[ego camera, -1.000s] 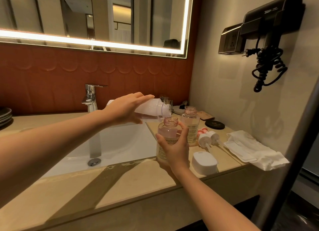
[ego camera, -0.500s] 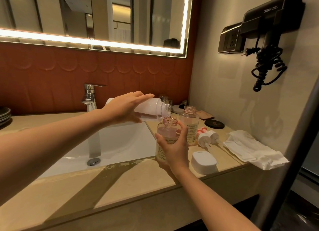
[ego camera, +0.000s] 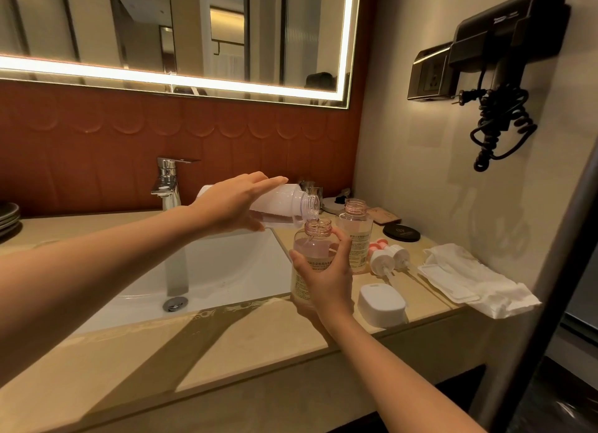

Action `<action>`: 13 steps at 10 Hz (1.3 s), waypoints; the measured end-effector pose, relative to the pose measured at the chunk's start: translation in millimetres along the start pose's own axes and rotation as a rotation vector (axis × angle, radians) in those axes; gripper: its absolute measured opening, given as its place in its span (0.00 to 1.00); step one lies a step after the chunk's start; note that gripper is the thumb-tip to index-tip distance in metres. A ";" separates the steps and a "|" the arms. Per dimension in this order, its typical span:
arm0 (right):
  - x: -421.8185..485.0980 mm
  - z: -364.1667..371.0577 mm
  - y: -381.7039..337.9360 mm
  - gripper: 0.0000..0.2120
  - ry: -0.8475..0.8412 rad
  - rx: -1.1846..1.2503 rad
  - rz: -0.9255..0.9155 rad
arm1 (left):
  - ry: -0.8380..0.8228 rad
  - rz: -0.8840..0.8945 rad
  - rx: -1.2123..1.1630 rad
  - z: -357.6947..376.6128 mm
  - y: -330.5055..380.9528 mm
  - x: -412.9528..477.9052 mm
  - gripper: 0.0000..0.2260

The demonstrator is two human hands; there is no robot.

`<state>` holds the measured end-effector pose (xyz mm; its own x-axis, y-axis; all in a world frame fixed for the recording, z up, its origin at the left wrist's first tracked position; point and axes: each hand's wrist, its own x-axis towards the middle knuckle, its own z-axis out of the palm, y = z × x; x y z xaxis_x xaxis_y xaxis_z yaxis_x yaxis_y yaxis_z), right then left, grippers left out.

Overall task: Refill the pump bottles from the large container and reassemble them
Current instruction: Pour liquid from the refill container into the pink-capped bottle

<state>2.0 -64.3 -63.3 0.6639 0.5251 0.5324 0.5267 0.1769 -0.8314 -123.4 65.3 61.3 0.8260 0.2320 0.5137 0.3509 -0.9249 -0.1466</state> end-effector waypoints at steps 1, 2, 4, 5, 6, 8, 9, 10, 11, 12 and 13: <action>-0.3 0.0 -0.4 0.35 0.002 0.012 -0.004 | 0.002 -0.001 0.001 1.3 -0.3 0.2 0.40; -0.5 -0.3 -0.1 0.36 0.001 0.009 -0.005 | 0.004 0.001 0.005 1.4 -0.7 0.5 0.40; -0.9 -0.4 -0.8 0.35 -0.002 0.012 -0.010 | 0.003 0.006 0.016 1.1 -1.5 0.8 0.40; -0.7 0.0 -0.5 0.35 -0.002 0.007 -0.005 | 0.003 0.002 0.016 1.4 -1.8 0.1 0.40; -0.7 0.1 0.0 0.36 -0.003 0.004 -0.004 | 0.007 -0.001 0.012 1.5 -1.5 0.0 0.40; -0.7 -0.2 -0.1 0.35 -0.002 -0.003 -0.002 | 0.000 -0.003 0.013 1.3 -0.3 0.6 0.40; -0.6 -0.2 -0.4 0.34 -0.006 0.004 -0.005 | 0.001 -0.003 0.006 1.3 -0.4 0.5 0.40; -0.4 -0.2 0.6 0.35 -0.005 0.004 -0.006 | 0.000 0.003 0.015 1.3 -0.4 1.0 0.40; -0.2 0.1 1.7 0.36 0.001 0.000 -0.010 | 0.003 0.006 0.030 0.7 -0.2 1.4 0.40; -0.1 0.3 2.0 0.36 0.004 0.001 -0.014 | 0.004 0.000 0.027 1.0 -0.6 0.8 0.40; -0.4 0.5 1.7 0.35 0.005 0.003 -0.013 | 0.009 0.003 0.014 1.4 -0.5 -0.6 0.39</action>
<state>2.4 -63.8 -65.0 0.6599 0.5183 0.5439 0.5334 0.1866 -0.8250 -123.5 66.0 60.0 0.8228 0.2268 0.5211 0.3551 -0.9210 -0.1599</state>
